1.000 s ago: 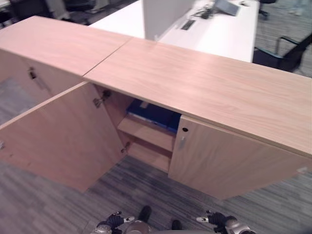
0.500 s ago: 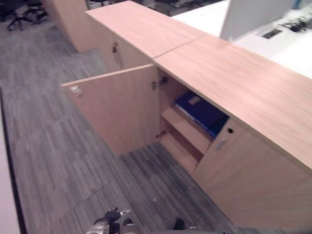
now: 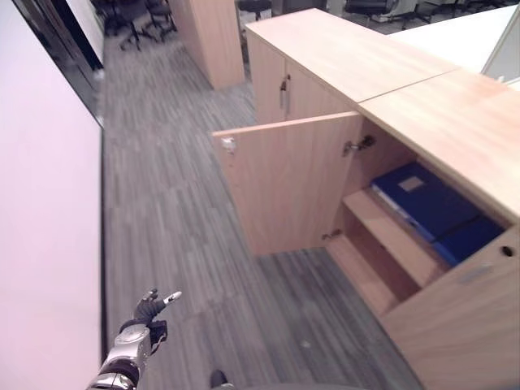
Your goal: Put the empty folder in the office cabinet
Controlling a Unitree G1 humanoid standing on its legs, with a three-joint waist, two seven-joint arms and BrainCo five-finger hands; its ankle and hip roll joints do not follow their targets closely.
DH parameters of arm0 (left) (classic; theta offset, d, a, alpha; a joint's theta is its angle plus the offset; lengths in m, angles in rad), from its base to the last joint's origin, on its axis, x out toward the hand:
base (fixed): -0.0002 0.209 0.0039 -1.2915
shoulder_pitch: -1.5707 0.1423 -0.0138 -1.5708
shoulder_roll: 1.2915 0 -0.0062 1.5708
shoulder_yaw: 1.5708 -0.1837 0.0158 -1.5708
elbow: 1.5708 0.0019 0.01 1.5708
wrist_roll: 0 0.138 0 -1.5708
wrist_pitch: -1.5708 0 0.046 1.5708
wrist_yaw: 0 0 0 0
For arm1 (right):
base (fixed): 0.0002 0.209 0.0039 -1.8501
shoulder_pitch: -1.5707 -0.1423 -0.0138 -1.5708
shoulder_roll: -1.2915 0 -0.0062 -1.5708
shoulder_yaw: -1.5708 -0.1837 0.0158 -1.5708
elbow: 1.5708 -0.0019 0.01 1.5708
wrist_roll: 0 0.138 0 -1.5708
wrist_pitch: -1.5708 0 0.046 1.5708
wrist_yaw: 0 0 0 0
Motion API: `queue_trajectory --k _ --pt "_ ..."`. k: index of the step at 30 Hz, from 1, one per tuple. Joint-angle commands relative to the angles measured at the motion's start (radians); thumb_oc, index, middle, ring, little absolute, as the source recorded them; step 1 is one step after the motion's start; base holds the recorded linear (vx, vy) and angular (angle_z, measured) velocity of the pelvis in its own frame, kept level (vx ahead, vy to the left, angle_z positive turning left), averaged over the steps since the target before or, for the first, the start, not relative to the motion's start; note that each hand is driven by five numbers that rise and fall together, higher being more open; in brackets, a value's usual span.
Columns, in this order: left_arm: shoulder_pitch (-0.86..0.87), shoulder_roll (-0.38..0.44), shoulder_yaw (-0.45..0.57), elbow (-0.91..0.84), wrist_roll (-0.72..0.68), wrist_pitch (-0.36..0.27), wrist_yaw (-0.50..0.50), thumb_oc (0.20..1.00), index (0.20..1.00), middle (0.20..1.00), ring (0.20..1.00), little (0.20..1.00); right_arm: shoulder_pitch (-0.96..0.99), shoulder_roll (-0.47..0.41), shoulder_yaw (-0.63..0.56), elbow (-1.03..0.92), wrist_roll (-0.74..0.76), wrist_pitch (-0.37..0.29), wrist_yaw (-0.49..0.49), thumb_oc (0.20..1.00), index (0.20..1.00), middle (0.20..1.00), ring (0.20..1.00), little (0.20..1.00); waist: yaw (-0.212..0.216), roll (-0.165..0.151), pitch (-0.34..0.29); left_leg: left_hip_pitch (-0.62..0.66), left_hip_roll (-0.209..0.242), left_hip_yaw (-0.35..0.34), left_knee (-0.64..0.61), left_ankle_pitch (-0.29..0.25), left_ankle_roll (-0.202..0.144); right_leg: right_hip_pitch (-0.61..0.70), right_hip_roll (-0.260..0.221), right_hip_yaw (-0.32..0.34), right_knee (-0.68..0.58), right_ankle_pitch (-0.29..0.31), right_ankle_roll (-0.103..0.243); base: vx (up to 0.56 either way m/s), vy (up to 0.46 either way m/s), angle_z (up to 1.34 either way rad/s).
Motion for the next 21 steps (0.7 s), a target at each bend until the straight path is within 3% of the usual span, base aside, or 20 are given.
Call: queue_trajectory --k 1,3,4,5,7,9,10,11,14,15,18,19,21 --pt "-0.062 0.124 0.063 -0.013 0.001 -0.064 0.028 1.000 1.000 1.000 1.000 1.000 -0.021 0.035 -0.011 0.031 0.055 0.016 0.011 1.000 1.000 1.000 1.000 1.000 0.018 -0.031 -0.013 -0.125 -0.020 -0.087 0.083 -0.077 0.049 -0.022 -0.076 0.038 0.024 -0.010 0.016 0.18 0.577 0.34" --pt "-0.084 0.148 0.065 -0.040 0.039 -0.067 0.046 1.000 1.000 1.000 1.000 1.000 -0.025 0.035 -0.022 0.025 0.073 0.017 0.015 1.000 1.000 1.000 1.000 1.000 0.019 -0.023 -0.006 -0.115 -0.100 -0.083 0.084 -0.114 0.103 -0.057 -0.159 0.053 0.119 0.072 0.011 0.14 0.567 0.19" --pt "-0.098 0.155 0.059 -0.054 0.055 -0.064 0.046 1.000 1.000 1.000 1.000 1.000 -0.027 0.033 -0.028 0.022 0.083 0.017 0.016 1.000 1.000 1.000 1.000 1.000 0.016 -0.018 -0.001 -0.105 -0.129 -0.080 0.072 -0.121 0.120 -0.079 -0.183 0.063 0.166 0.089 0.009 0.11 0.495 -0.01" --pt "-0.113 0.164 0.046 -0.059 0.082 -0.064 0.050 1.000 1.000 1.000 1.000 1.000 -0.030 0.038 -0.025 0.014 0.095 0.013 0.015 1.000 1.000 1.000 1.000 1.000 0.005 -0.010 0.003 -0.096 -0.147 -0.082 0.066 -0.125 0.133 -0.097 -0.177 0.082 0.201 0.096 0.002 0.11 0.439 0.03" --pt "-0.157 0.193 0.012 -0.029 0.122 -0.066 0.045 1.000 1.000 1.000 1.000 1.000 -0.036 0.044 -0.009 -0.008 0.117 0.004 0.018 1.000 1.000 1.000 1.000 1.000 -0.019 0.009 0.017 -0.073 -0.173 -0.085 0.049 -0.127 0.145 -0.147 -0.127 0.128 0.228 0.062 -0.010 0.11 0.309 0.18" --pt "-0.202 0.227 -0.019 -0.010 0.163 -0.068 0.045 1.000 1.000 1.000 1.000 1.000 -0.039 0.051 0.010 -0.015 0.127 -0.003 0.019 1.000 1.000 1.000 1.000 1.000 -0.034 0.023 0.022 -0.057 -0.182 -0.081 0.031 -0.126 0.146 -0.156 -0.063 0.119 0.178 0.004 -0.024 0.09 0.149 0.16" --pt "-0.202 0.227 -0.019 -0.010 0.163 -0.068 0.045 1.000 1.000 1.000 1.000 1.000 -0.039 0.051 0.010 -0.014 0.127 -0.003 0.019 1.000 1.000 1.000 1.000 1.000 -0.034 0.023 0.023 -0.056 -0.182 -0.081 0.031 -0.126 0.146 -0.156 -0.062 0.119 0.177 0.004 -0.024 0.10 0.065 0.11" --pt "-0.256 0.239 -0.058 -0.001 0.200 -0.067 0.047 1.000 1.000 1.000 1.000 1.000 -0.042 0.055 0.028 -0.019 0.136 -0.007 0.022 1.000 1.000 1.000 1.000 1.000 -0.054 0.022 0.031 -0.046 -0.189 -0.089 0.020 -0.123 0.146 -0.177 0.015 0.152 0.140 -0.045 -0.031 0.11 0.038 0.21" --pt "-0.329 0.231 -0.102 0.034 0.207 -0.070 0.048 1.000 1.000 1.000 1.000 1.000 -0.034 0.057 0.054 -0.015 0.152 -0.013 0.023 1.000 1.000 1.000 1.000 1.000 -0.089 0.011 0.041 -0.024 -0.199 -0.094 0.008 -0.126 0.151 -0.224 0.133 0.263 0.138 -0.088 -0.037 0.11 0.020 0.16" --pt "-0.347 0.228 -0.107 0.054 0.197 -0.072 0.046 1.000 1.000 1.000 1.000 1.000 -0.027 0.056 0.059 -0.013 0.156 -0.015 0.024 1.000 1.000 1.000 1.000 1.000 -0.096 0.005 0.044 -0.030 -0.199 -0.078 0.011 -0.114 0.158 -0.241 0.164 0.288 0.126 -0.071 -0.047 0.04 -0.025 0.02" --pt "-0.414 0.213 -0.135 0.096 0.191 -0.067 0.046 1.000 1.000 1.000 1.000 1.000 -0.025 0.041 0.067 0.001 0.158 -0.017 0.021 1.000 1.000 1.000 1.000 1.000 -0.109 -0.008 0.050 -0.025 -0.202 -0.075 0.017 -0.126 0.155 -0.293 0.210 0.302 0.091 -0.042 -0.054 0.08 -0.099 -0.18" --pt "-0.442 0.191 -0.152 0.105 0.182 -0.068 0.040 1.000 1.000 1.000 1.000 1.000 -0.001 0.035 0.065 0.018 0.160 -0.014 0.025 1.000 1.000 1.000 1.000 1.000 -0.121 -0.028 0.045 -0.027 -0.206 -0.082 0.068 -0.153 0.151 -0.243 0.218 0.306 0.039 -0.047 -0.061 0.12 -0.139 -0.35" --pt "-0.451 0.168 -0.159 0.105 0.180 -0.067 0.037 1.000 1.000 1.000 1.000 1.000 0.001 0.025 0.054 0.020 0.166 -0.015 0.027 1.000 1.000 1.000 1.000 1.000 -0.128 -0.035 0.044 -0.038 -0.199 -0.080 0.130 -0.174 0.135 -0.223 0.228 0.321 0.031 -0.053 -0.068 0.12 -0.138 0.00"
